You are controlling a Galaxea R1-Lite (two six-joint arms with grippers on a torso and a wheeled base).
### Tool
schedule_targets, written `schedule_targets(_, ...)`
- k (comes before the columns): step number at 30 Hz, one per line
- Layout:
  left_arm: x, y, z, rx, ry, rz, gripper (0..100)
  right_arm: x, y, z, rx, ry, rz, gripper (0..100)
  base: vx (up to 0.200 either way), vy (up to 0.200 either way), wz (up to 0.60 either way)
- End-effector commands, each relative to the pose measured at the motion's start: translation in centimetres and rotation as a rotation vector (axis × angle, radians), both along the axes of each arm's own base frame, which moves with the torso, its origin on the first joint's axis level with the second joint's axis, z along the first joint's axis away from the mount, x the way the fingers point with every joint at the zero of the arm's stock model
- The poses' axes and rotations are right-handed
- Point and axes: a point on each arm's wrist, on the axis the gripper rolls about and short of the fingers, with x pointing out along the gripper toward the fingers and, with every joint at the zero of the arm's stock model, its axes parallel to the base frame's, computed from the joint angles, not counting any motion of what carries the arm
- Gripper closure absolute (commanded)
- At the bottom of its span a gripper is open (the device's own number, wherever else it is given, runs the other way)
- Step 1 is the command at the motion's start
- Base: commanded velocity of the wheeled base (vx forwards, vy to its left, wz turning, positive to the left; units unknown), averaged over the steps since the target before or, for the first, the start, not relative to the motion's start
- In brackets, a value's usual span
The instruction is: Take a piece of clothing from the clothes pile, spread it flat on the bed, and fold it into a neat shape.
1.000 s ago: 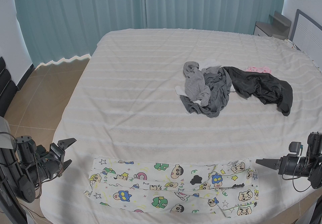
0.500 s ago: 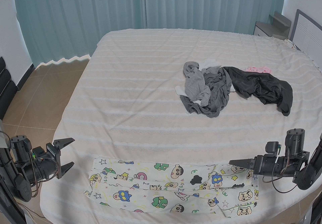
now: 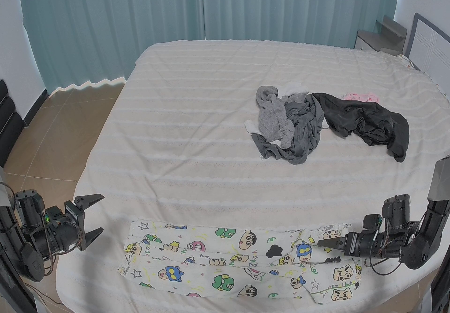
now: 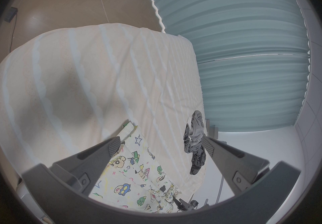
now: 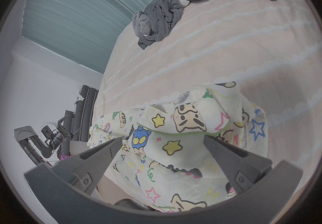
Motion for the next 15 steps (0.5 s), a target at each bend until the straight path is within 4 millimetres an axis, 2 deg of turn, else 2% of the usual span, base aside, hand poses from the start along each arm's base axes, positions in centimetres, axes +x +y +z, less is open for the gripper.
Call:
schedule_targets(1,-0.2,0.0,-0.2,-0.003,0.016,0.002,0,-0.2,0.1,-0.6,-0.02,0.03,-0.005,0,0.0,0.0,0.0)
schedule_targets(4,-0.2,0.0,-0.2,-0.003,0.016,0.002,0,-0.3,0.3,-0.4,-0.028,0.016,-0.006,0,0.0,0.0,0.0)
schedule_targets(7,-0.2,0.0,-0.3,-0.003,0.019,0.002,0,-0.8,0.4,1.1,-0.018,-0.049,0.001,0,0.0,0.0,0.0)
schedule_targets(9,-0.2,0.0,-0.4,-0.004,0.025,0.002,0,-1.4,0.8,3.7,0.012,-0.161,0.026,0,0.0,0.0,0.0)
schedule_targets(11,-0.1,0.0,-0.5,-0.005,0.027,0.002,0,-1.6,1.4,5.4,0.036,-0.237,0.049,0,0.0,0.0,0.0)
schedule_targets(15,-0.1,0.0,-0.5,-0.005,0.028,0.002,0,0.0,2.8,6.7,0.051,-0.3,0.086,0,0.0,0.0,0.0)
